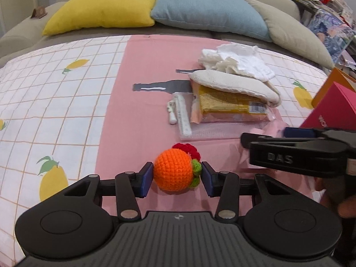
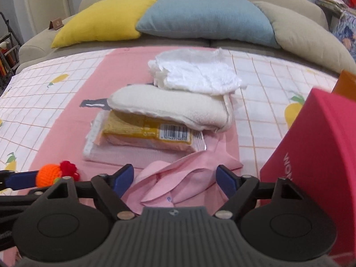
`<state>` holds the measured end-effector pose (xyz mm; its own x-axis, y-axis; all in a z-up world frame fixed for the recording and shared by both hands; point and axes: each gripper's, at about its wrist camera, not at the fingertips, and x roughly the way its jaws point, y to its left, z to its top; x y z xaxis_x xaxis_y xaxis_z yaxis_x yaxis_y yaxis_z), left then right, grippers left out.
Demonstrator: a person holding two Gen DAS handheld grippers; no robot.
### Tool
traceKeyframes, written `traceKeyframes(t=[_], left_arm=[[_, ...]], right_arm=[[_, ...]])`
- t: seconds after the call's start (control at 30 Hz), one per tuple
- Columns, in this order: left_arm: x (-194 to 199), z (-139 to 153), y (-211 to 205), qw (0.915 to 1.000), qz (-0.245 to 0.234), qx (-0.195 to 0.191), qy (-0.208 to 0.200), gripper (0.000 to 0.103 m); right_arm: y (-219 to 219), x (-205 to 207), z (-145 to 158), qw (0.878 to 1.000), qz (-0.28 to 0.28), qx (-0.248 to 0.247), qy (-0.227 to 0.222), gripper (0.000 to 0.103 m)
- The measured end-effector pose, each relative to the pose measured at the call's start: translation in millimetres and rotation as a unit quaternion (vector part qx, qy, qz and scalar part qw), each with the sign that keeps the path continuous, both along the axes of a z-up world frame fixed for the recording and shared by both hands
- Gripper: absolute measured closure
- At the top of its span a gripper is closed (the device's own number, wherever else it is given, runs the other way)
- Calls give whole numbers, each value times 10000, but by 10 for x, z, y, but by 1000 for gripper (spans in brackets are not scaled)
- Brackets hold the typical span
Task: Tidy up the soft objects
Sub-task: 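Grasp the orange crocheted ball with the left tool while the right tool grasps the pink cloth, then carry the ball with the left tool while the right tool carries the pink cloth to the box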
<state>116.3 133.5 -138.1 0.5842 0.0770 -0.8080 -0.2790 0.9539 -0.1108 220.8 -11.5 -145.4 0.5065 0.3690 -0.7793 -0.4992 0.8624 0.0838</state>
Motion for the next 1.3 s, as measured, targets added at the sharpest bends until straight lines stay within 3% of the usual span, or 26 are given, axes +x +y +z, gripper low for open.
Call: traceKeyframes(t=[0.1, 0.2, 0.43, 0.67, 1.03, 1.3], left_arm=[[6, -17, 23, 9996, -42, -268, 45, 51], [10, -15, -4, 9998, -49, -184, 87, 51], [-21, -5, 2, 9994, 78, -322, 113, 51], [-105, 135, -96, 9994, -9, -343, -56, 51], [-315, 567, -346, 9975, -230, -484, -460, 51], [-390, 996, -679, 9929, -651, -505, -854, 51]], right_arm=[[-21, 4, -76, 10000, 12, -29, 14, 34], [-32, -51, -88, 9997, 129, -166, -139, 46], [-58, -86, -39, 9990, 386, -209, -102, 93], [-122, -289, 116, 9976, 612, -274, -178, 96], [-556, -792, 724, 9933, 1091, 149, -364, 96], [-1089, -998, 1147, 9933, 880, 441, -611, 96]])
